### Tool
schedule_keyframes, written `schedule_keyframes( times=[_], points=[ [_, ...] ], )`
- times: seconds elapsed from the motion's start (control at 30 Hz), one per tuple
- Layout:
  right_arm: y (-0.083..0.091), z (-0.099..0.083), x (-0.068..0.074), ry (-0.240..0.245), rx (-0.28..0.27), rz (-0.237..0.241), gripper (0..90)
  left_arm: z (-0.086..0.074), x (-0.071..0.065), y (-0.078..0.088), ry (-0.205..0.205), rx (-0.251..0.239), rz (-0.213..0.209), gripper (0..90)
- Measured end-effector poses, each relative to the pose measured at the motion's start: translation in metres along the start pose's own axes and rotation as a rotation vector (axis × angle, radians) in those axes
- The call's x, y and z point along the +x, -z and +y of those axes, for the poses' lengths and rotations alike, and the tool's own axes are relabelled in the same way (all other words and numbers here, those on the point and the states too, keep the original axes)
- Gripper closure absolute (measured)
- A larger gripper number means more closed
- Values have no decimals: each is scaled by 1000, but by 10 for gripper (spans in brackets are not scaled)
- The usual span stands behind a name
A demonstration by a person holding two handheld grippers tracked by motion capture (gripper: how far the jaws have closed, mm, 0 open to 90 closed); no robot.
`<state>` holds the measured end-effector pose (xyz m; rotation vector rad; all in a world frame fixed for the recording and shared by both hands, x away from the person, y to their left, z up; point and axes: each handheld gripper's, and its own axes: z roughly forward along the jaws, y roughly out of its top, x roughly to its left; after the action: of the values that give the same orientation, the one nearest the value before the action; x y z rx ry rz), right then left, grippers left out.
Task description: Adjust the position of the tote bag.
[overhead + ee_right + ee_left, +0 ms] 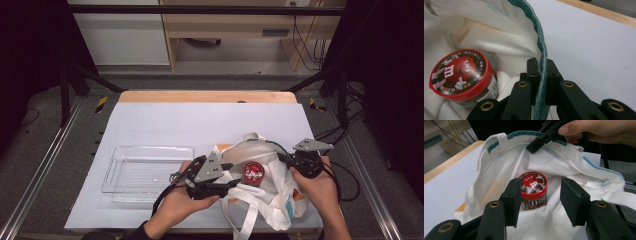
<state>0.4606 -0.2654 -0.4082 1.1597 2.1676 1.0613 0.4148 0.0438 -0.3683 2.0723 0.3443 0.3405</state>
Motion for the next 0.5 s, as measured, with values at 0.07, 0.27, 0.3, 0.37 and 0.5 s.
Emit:
schedule_keyframes(
  times=[0.07, 0.27, 0.3, 0.37, 0.5],
  points=[
    [0, 0, 0, -1, -1, 0, 850, 2, 1, -10, -11, 27, -25, 517],
    [1, 0, 0, 1, -3, 6, 849, -2, 0, -30, -27, 85, -47, 519],
    [1, 0, 0, 2, -4, 6, 848, -5, -1, -33, -45, 114, -62, 531],
    [1, 0, 0, 5, -4, 7, 847, -8, -2, -34, -39, 118, -66, 544],
    [1, 0, 0, 2, 0, 9, 846, -12, -4, -35, -69, 142, -82, 537]
  ],
)
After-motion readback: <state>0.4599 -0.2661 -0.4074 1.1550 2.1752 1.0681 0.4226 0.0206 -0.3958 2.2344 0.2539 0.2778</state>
